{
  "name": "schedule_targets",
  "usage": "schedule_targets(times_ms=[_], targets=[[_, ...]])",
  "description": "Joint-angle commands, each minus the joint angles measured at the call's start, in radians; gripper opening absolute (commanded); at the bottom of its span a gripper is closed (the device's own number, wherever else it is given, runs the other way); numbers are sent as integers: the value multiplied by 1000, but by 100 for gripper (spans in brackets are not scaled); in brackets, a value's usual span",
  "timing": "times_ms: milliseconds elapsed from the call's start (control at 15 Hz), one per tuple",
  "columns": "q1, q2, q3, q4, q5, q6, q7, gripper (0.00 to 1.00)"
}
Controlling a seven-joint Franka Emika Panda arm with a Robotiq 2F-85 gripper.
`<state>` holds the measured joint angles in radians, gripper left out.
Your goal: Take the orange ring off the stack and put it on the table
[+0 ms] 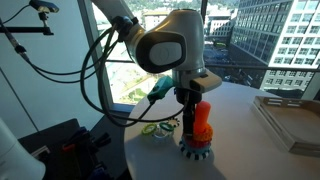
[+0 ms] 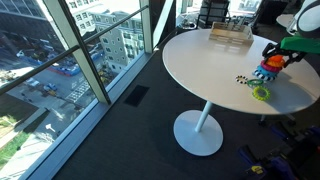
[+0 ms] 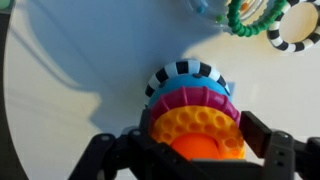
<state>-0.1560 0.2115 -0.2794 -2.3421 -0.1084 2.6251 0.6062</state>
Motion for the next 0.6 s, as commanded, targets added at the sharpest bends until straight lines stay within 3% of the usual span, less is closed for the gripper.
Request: schedule_targets(times_ms=[0,333,533], targets=[[10,-12,-13,7,5,-6,7,83],[12,-34,-13,-4,-1,-5,4,86],[12,-52,-13,-11,-7,-6,4,82]])
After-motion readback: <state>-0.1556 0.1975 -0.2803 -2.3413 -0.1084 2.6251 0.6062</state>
